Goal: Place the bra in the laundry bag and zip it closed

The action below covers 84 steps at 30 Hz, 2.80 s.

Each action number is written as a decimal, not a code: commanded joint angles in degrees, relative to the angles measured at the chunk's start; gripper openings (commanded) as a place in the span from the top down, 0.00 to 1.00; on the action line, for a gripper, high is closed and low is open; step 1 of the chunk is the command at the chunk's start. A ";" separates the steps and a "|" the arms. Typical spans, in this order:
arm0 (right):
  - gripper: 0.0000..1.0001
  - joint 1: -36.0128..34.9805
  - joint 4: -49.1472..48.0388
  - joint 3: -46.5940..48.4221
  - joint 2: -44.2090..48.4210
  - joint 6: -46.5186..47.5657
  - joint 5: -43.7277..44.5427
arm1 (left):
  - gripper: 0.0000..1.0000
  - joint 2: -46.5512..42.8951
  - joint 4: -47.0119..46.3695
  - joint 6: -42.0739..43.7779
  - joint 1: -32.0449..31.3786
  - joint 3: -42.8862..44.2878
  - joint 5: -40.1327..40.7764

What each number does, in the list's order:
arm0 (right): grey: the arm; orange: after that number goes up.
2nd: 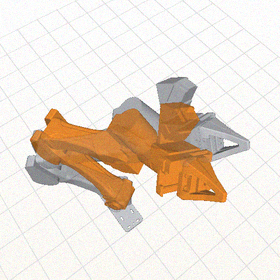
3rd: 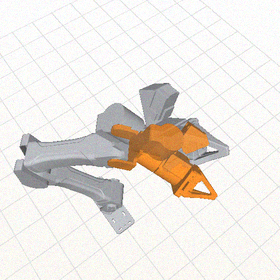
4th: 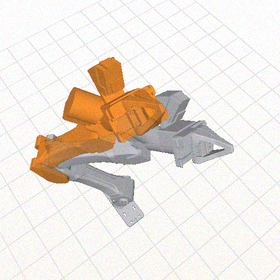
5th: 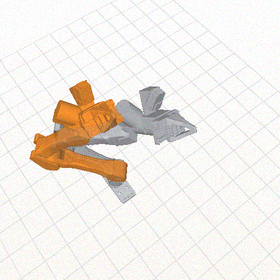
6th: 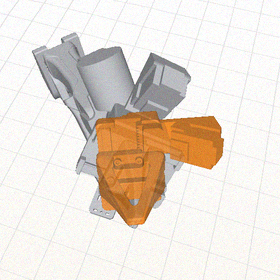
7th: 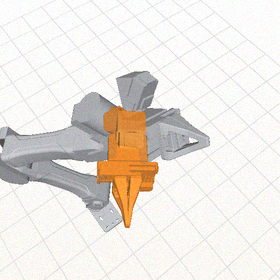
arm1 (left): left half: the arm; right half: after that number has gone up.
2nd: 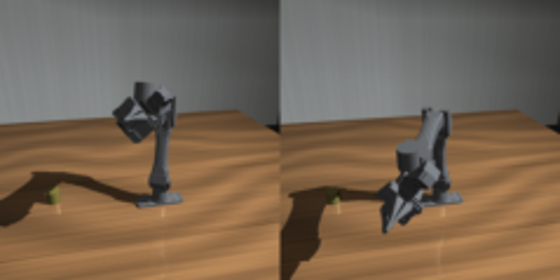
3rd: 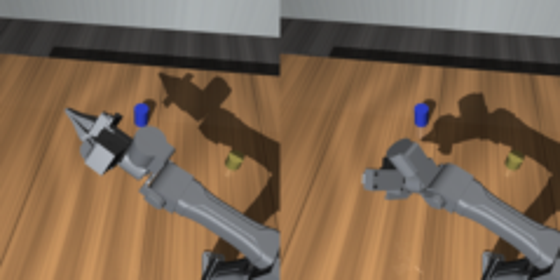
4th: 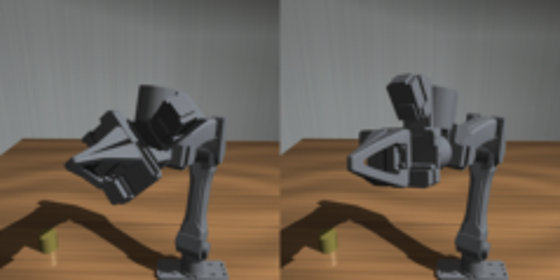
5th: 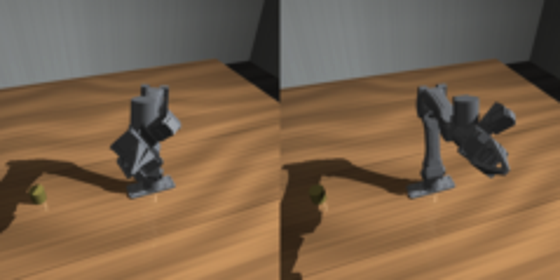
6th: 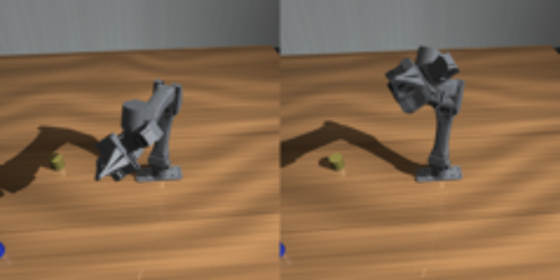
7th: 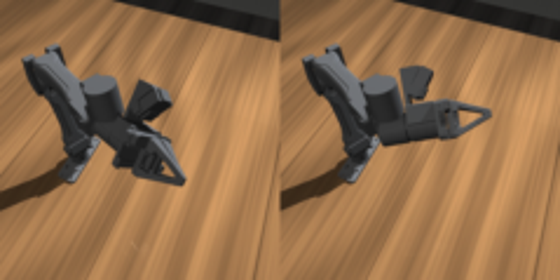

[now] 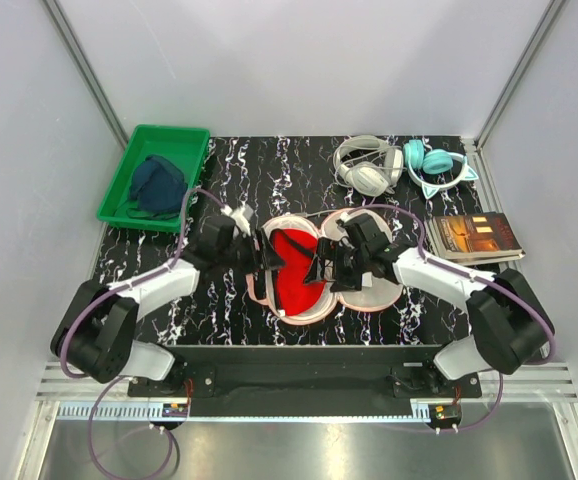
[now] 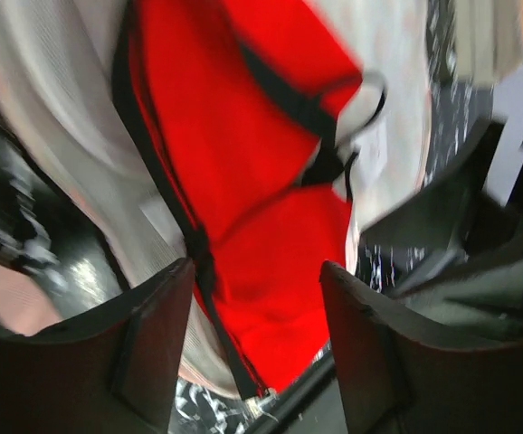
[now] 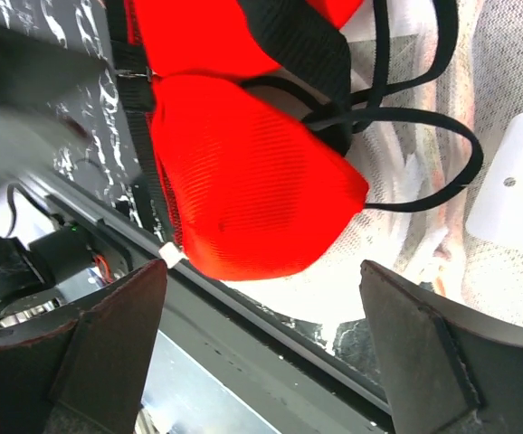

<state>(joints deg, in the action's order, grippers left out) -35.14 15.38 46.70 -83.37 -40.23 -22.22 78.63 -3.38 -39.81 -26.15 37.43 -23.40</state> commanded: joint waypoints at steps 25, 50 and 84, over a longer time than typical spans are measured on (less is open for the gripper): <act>0.00 6.99 4.12 -1.52 8.22 2.00 11.05 | 0.34 4.23 3.73 0.79 6.10 10.03 -0.60; 0.20 29.16 10.48 -12.41 11.74 -3.98 24.59 | 0.52 1.79 -0.83 -0.61 -2.32 2.57 -3.14; 0.44 29.16 7.04 -15.14 9.99 -4.16 23.01 | 0.68 1.42 -17.18 -13.71 -8.56 -12.03 -4.90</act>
<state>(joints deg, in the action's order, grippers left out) -6.02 22.17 32.93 -72.93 -44.40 0.78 76.16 -13.65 -52.64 -34.30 23.20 -26.11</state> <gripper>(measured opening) 0.575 0.357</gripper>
